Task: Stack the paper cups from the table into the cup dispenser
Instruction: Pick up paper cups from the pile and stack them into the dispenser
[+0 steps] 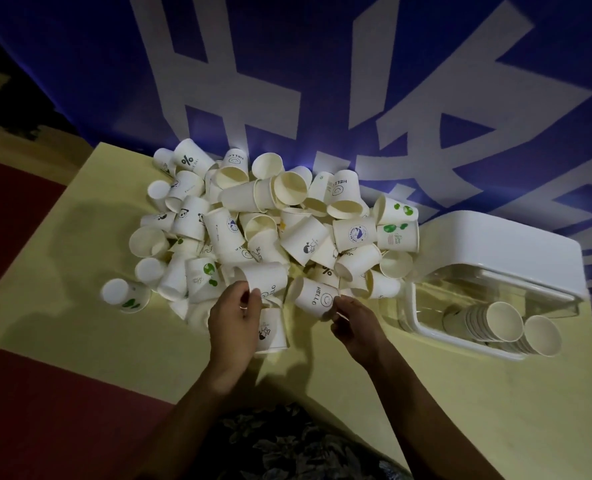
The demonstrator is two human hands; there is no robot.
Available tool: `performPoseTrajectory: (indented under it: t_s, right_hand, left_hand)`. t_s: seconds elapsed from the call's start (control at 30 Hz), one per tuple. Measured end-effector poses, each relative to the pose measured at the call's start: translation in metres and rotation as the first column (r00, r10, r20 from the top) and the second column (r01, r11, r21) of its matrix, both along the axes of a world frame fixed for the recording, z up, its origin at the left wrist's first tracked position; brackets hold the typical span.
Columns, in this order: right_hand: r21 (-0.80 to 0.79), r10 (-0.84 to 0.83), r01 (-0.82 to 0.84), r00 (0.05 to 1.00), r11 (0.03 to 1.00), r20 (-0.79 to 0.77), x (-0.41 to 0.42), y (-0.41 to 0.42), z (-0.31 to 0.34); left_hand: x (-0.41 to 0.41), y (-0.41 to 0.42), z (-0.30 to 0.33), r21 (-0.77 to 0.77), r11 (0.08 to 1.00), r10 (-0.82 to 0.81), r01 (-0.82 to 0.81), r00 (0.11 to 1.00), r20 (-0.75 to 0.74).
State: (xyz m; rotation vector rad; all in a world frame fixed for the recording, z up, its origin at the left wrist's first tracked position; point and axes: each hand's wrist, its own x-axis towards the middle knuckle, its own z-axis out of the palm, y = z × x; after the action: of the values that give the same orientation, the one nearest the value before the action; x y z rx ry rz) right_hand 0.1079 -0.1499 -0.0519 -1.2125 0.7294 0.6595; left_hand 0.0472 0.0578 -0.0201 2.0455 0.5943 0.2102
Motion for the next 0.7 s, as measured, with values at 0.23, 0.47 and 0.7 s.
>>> performPoseTrajectory:
  t_s: [0.23, 0.47, 0.7]
  right_hand:
    - [-0.237, -0.008, 0.075, 0.962, 0.969, 0.272, -0.029, -0.056, 0.038]
    - [-0.727, 0.240, 0.267, 0.825, 0.632, 0.511, -0.050, -0.129, 0.067]
    - [-0.795, 0.335, 0.489, 0.727, 0.359, 0.599, -0.063, -0.218, 0.083]
  left_hand:
    - [0.016, -0.049, 0.028, 0.208, 0.911, -0.385, 0.355, 0.914, 0.125]
    - [0.036, -0.135, 0.043, 0.292, 0.779, -0.606, 0.555, 0.785, 0.128]
    - [0.050, -0.233, 0.054, 0.333, 0.652, -0.751, 0.681, 0.639, 0.166]
